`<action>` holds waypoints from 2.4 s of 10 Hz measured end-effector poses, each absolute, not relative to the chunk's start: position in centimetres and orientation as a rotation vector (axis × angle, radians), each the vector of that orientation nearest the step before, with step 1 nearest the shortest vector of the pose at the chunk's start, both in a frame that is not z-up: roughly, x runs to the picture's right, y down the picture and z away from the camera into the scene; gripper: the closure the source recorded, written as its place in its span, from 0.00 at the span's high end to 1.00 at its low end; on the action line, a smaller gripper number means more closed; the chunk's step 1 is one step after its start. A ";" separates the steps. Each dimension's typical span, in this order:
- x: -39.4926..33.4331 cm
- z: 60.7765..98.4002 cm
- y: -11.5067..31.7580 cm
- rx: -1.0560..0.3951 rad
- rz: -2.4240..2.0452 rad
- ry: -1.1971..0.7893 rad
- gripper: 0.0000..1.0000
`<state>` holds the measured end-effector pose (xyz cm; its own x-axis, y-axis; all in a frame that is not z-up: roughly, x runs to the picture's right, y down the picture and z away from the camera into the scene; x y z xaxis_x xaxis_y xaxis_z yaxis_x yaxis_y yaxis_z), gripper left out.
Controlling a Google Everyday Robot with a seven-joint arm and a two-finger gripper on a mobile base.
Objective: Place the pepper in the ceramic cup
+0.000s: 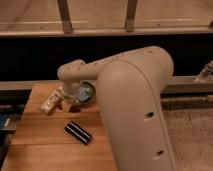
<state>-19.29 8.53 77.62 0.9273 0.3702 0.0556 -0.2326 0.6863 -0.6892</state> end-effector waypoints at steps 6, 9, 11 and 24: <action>-13.5 74.2 6.5 -0.680 0.467 -0.184 0.00; -13.4 74.2 6.5 -0.679 0.467 -0.183 0.00; -13.0 74.0 6.1 -0.653 0.493 -0.191 0.00; -1.9 76.3 -0.6 -0.372 0.832 -0.216 0.00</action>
